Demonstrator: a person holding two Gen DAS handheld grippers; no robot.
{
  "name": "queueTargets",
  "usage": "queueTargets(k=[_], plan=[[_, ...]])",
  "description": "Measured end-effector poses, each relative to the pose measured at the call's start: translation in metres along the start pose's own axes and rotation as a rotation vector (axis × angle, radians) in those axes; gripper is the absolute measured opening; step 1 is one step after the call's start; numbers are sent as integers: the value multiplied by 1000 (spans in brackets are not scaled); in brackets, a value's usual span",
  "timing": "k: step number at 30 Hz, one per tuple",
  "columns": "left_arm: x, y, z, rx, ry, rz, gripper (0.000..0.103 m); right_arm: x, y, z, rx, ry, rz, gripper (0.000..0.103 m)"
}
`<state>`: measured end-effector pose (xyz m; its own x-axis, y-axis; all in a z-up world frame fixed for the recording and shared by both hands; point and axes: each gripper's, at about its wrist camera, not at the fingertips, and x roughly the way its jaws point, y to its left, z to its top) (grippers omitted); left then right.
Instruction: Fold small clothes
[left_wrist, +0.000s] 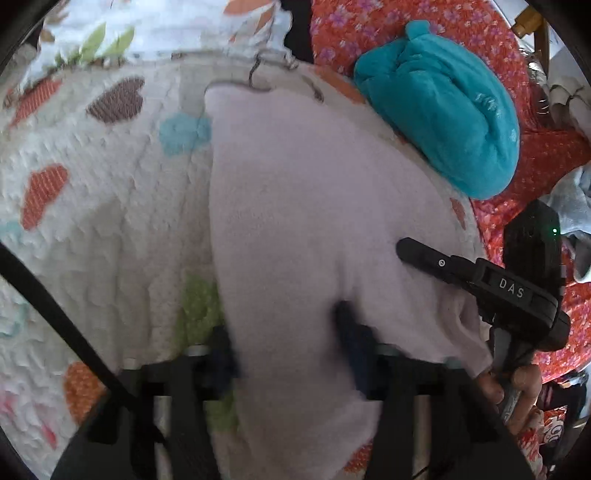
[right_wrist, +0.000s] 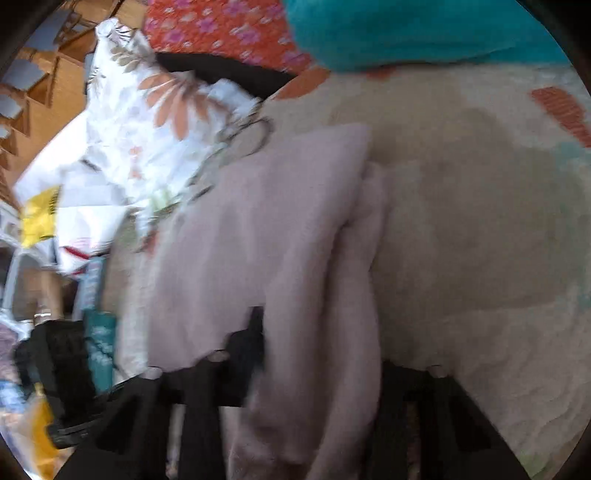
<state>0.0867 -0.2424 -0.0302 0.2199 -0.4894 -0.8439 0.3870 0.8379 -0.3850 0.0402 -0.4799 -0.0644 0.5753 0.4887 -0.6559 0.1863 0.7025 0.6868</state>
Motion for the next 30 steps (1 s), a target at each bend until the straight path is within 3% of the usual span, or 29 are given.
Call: queueTargets(k=[2, 5, 7, 8, 9, 12, 14, 16, 19, 21, 23, 24, 27, 30], plan=[[-17, -5, 3, 16, -19, 3, 31, -11, 11, 1, -17, -27, 70, 31], [-33, -5, 2, 26, -58, 67, 36, -16, 21, -2, -50, -37, 96, 31], [-26, 1, -7, 31, -55, 150, 48, -8, 19, -6, -70, -16, -1, 33], [-19, 2, -12, 35, -48, 211, 57, -2, 15, -9, -82, -3, -95, 38], [-11, 3, -18, 44, -47, 263, 66, 0, 11, -11, -89, -1, -140, 50], [-22, 0, -33, 89, -124, 316, 69, -14, 9, -14, -65, -61, -177, 50], [-39, -6, -40, 102, -159, 334, 69, -42, 22, -20, -104, -197, -290, 49], [-66, -11, -50, 112, -235, 364, 69, -68, 46, -29, -182, -318, -381, 41], [-110, -19, -68, 111, -417, 495, 82, -88, 86, -49, -289, -353, -284, 36], [-135, -25, -78, 103, -539, 565, 97, -83, 103, -64, -335, -294, -183, 36], [-162, -29, -90, 94, -661, 604, 99, -63, 106, -77, -347, -172, -96, 36], [-176, -30, -94, 89, -719, 614, 101, -53, 103, -83, -348, -132, -133, 36], [-212, -32, -110, 66, -858, 634, 103, -29, 82, -94, -306, -66, -357, 34], [-236, -32, -125, 44, -949, 622, 103, -45, 57, -101, -197, -74, -304, 35]])
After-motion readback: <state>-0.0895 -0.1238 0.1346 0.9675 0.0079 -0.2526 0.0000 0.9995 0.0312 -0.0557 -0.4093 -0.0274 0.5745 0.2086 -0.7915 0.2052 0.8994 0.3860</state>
